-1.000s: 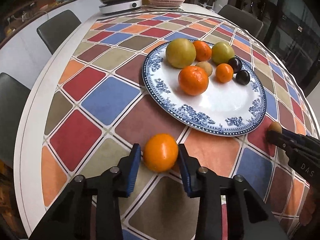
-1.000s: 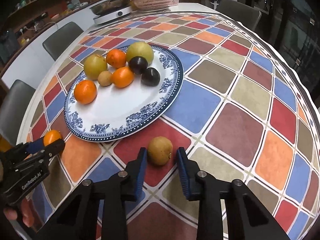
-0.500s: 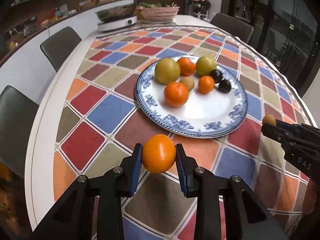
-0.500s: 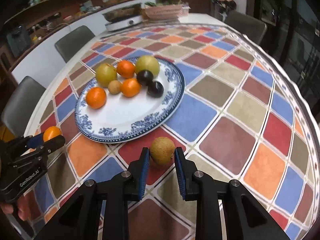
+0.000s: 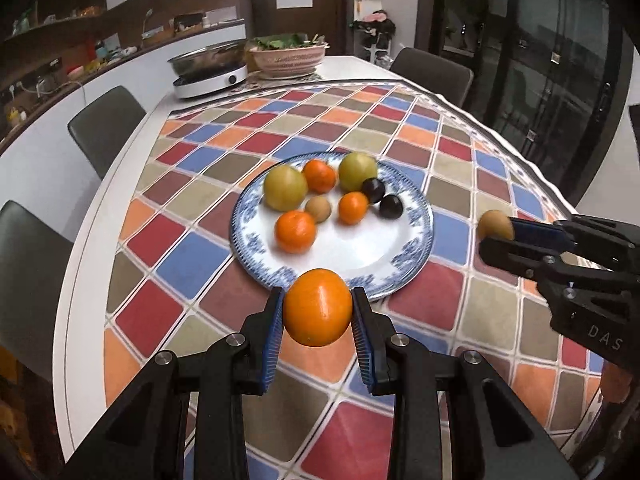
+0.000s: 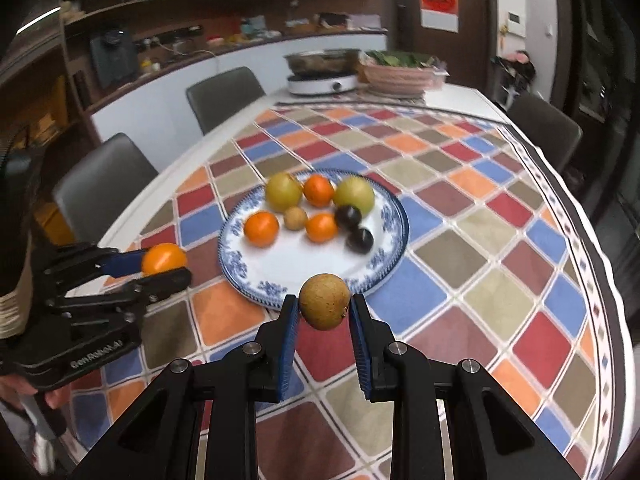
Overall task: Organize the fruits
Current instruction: 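Lower the orange onto the plate with the left tool while the right tool sets down the kiwi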
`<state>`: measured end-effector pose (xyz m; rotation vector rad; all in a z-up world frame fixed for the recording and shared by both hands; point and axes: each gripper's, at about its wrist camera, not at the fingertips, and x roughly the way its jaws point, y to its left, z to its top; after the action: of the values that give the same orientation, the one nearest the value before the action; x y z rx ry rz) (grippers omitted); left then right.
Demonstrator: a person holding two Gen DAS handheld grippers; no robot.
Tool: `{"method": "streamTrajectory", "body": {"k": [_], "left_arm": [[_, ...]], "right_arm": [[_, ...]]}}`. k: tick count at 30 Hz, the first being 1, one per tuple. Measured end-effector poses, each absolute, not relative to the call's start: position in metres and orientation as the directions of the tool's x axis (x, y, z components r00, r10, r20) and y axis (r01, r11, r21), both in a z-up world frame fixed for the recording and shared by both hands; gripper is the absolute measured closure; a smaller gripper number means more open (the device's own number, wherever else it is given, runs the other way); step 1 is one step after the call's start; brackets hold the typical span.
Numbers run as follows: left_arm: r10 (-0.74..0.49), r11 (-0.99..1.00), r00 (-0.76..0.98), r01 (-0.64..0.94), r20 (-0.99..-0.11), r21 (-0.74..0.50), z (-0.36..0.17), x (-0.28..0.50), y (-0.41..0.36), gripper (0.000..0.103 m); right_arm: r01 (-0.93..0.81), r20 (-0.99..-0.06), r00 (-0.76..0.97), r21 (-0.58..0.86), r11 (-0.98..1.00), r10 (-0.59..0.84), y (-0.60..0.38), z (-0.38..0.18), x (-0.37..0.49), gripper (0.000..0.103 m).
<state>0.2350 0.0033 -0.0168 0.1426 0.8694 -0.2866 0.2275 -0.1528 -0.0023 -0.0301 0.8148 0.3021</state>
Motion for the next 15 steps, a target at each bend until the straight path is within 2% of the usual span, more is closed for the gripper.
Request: {"method": "streamTrajectory", "body": {"k": [15], "left_arm": [[-0.245,0.934,0.604,0.358,-0.759,-0.017,-0.023,0.27,-0.021,0.07]], "right_arm": [[-0.462,-0.73,0.573,0.088,0.883,0.372,-0.152,0.0,0.273,0.076]]}}
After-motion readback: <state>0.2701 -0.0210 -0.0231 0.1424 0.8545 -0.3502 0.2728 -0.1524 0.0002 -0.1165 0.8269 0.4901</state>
